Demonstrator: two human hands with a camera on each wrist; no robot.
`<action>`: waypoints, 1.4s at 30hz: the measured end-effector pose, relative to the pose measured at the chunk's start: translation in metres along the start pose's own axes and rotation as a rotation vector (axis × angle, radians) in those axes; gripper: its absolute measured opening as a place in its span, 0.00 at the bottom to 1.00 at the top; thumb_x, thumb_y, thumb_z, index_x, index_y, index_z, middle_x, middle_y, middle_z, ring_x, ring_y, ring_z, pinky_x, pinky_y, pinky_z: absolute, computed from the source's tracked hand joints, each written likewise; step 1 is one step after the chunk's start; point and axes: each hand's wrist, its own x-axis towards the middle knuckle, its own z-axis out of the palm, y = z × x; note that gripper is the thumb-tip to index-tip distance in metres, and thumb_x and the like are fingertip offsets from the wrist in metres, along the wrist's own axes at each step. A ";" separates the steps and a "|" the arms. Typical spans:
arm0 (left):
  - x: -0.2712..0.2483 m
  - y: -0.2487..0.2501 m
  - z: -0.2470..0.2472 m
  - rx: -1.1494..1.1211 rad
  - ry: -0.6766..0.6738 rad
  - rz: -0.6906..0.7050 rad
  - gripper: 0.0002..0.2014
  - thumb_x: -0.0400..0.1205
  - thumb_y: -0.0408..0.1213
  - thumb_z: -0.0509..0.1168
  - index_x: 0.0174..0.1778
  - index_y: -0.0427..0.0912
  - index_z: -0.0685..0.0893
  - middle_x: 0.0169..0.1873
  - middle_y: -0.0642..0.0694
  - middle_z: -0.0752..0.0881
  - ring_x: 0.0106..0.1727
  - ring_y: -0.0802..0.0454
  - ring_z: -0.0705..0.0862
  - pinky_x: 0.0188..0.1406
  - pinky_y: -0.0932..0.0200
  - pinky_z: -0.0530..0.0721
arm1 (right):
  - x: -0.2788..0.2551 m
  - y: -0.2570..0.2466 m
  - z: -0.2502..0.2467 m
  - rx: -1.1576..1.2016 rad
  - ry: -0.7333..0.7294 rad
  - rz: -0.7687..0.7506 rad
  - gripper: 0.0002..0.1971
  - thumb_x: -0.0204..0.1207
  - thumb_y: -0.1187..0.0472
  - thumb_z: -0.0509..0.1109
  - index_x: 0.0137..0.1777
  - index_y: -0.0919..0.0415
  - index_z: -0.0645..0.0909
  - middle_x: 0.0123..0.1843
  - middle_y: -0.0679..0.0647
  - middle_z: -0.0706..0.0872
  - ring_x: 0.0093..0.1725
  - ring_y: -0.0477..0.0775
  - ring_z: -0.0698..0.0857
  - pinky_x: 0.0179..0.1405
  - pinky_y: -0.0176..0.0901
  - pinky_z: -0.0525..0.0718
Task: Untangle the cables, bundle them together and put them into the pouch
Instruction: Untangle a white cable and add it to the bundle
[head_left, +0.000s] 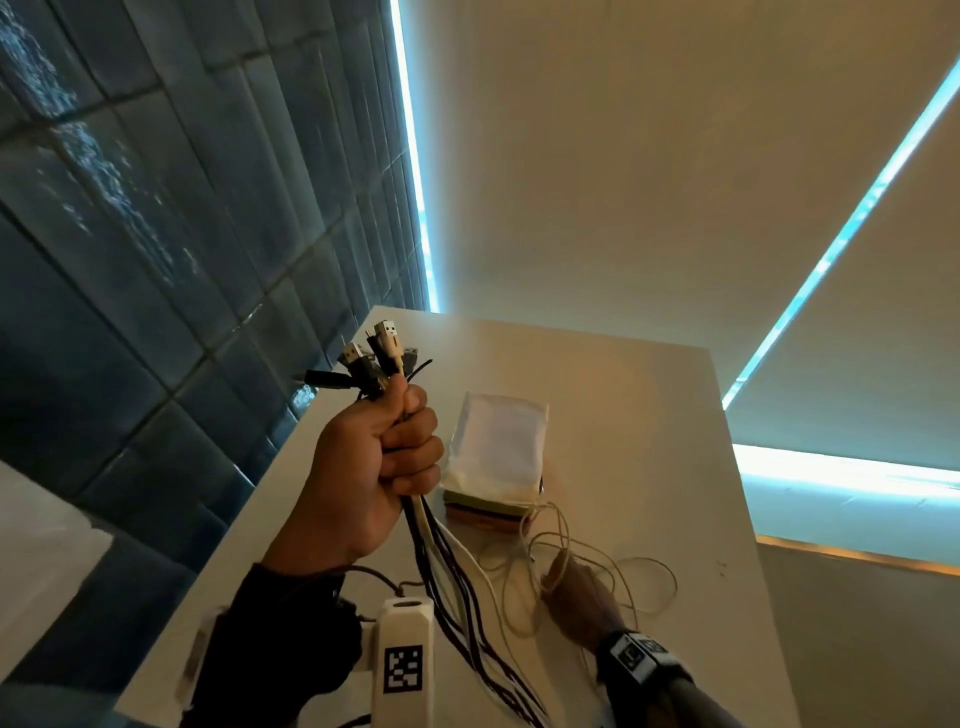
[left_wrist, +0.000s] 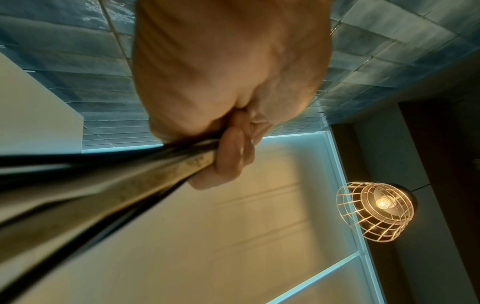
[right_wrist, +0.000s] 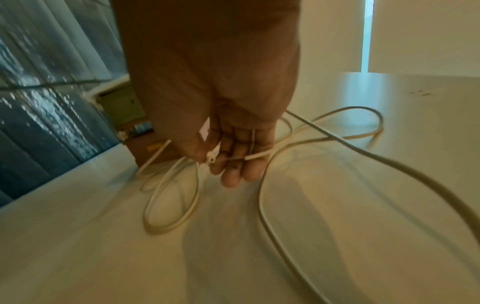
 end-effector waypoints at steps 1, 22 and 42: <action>0.001 -0.001 0.001 0.008 -0.002 -0.005 0.16 0.85 0.45 0.52 0.33 0.44 0.71 0.18 0.54 0.63 0.15 0.61 0.60 0.10 0.67 0.62 | -0.005 0.004 -0.004 0.014 -0.010 0.020 0.01 0.82 0.58 0.59 0.51 0.54 0.70 0.42 0.47 0.83 0.39 0.54 0.84 0.41 0.51 0.85; -0.006 -0.054 0.066 0.478 0.016 0.209 0.21 0.78 0.51 0.63 0.45 0.33 0.83 0.23 0.40 0.69 0.21 0.52 0.65 0.18 0.61 0.64 | -0.104 -0.151 -0.186 0.936 0.323 -0.487 0.11 0.73 0.59 0.73 0.48 0.62 0.75 0.36 0.60 0.87 0.27 0.55 0.84 0.25 0.40 0.84; 0.003 -0.050 0.055 0.394 0.161 0.225 0.20 0.81 0.55 0.59 0.30 0.44 0.76 0.28 0.45 0.80 0.33 0.47 0.83 0.38 0.51 0.83 | -0.095 -0.132 -0.166 0.797 0.037 -0.536 0.14 0.86 0.63 0.60 0.45 0.70 0.83 0.27 0.50 0.78 0.26 0.44 0.74 0.27 0.30 0.74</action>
